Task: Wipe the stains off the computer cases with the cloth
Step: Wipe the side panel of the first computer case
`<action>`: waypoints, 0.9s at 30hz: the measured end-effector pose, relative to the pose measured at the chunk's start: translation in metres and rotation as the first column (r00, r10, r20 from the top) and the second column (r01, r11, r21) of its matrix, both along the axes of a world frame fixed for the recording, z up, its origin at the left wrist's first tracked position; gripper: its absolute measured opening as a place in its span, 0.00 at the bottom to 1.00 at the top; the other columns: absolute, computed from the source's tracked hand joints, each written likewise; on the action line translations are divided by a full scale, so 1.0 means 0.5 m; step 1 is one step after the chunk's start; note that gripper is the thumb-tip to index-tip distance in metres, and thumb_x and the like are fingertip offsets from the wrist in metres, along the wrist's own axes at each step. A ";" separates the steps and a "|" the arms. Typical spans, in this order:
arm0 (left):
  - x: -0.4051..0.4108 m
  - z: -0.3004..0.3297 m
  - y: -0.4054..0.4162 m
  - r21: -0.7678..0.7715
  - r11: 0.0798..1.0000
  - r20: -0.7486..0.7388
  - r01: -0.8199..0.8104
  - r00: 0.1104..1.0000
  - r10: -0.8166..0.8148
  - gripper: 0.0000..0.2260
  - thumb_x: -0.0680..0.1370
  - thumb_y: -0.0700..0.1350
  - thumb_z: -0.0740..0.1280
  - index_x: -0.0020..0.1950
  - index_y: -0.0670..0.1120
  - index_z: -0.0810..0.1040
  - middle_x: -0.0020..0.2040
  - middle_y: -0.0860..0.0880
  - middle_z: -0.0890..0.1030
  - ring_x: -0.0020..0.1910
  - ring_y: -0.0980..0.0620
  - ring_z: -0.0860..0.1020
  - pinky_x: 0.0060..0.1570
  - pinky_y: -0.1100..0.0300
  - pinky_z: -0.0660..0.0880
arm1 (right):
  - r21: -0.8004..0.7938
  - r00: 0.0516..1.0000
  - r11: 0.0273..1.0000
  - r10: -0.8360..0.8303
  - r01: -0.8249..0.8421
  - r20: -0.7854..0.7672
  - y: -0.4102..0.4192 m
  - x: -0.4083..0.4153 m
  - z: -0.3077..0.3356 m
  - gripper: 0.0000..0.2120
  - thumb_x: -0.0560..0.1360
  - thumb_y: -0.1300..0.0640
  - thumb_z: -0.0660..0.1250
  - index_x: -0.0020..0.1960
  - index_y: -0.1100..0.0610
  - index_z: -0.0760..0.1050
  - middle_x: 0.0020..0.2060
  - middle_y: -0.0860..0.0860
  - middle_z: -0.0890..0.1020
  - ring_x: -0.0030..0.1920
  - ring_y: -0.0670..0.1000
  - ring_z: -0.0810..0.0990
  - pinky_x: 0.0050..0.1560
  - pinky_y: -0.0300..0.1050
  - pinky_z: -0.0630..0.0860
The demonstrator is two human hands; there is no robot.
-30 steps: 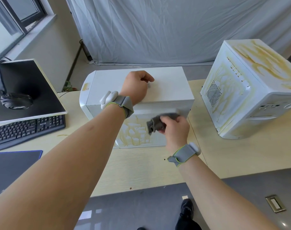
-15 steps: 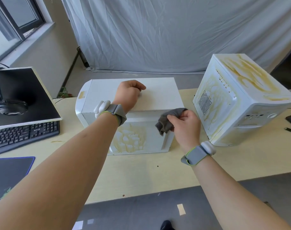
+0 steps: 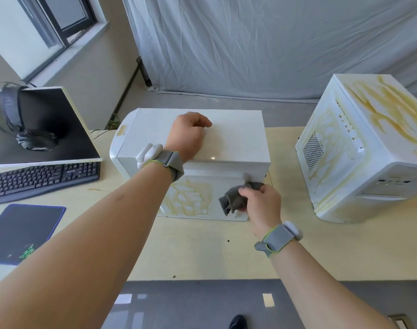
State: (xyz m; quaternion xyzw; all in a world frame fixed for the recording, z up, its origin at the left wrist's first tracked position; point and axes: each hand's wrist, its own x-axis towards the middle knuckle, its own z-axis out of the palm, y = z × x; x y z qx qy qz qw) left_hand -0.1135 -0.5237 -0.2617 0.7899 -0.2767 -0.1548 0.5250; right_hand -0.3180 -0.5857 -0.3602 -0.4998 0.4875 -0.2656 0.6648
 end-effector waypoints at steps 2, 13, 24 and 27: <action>0.002 0.000 -0.001 -0.010 0.999 0.009 -0.034 0.999 0.034 0.16 0.73 0.33 0.62 0.50 0.48 0.85 0.48 0.50 0.81 0.40 0.51 0.78 0.35 0.59 0.74 | -0.125 0.994 0.992 -0.012 0.026 0.108 -0.007 0.005 0.061 0.08 0.69 0.63 0.76 0.45 0.64 0.79 0.40 0.61 0.85 0.42 0.59 0.86 0.38 0.57 0.85; -0.015 0.016 0.005 0.059 0.997 0.068 0.051 0.996 -0.055 0.11 0.76 0.37 0.64 0.50 0.49 0.83 0.51 0.50 0.81 0.41 0.48 0.78 0.32 0.59 0.75 | -0.686 0.922 0.620 0.194 -0.380 -0.335 0.033 0.023 0.027 0.11 0.73 0.53 0.75 0.44 0.56 0.74 0.33 0.48 0.80 0.35 0.52 0.79 0.36 0.46 0.75; 0.072 0.022 0.098 0.416 0.908 0.554 0.061 0.775 -0.306 0.16 0.82 0.54 0.62 0.66 0.51 0.81 0.73 0.51 0.74 0.74 0.47 0.69 0.73 0.52 0.65 | -0.639 0.929 0.707 0.074 -0.304 -0.361 0.064 0.030 -0.040 0.11 0.72 0.53 0.73 0.40 0.55 0.72 0.29 0.48 0.78 0.31 0.52 0.78 0.31 0.51 0.77; 0.116 -0.001 0.133 0.434 0.899 0.537 0.056 0.786 -0.308 0.15 0.84 0.54 0.61 0.65 0.51 0.81 0.72 0.49 0.75 0.74 0.46 0.69 0.73 0.52 0.64 | -0.693 0.960 0.690 0.012 -0.210 -0.279 0.112 0.084 -0.009 0.10 0.72 0.55 0.73 0.40 0.56 0.71 0.29 0.50 0.77 0.31 0.54 0.76 0.31 0.49 0.75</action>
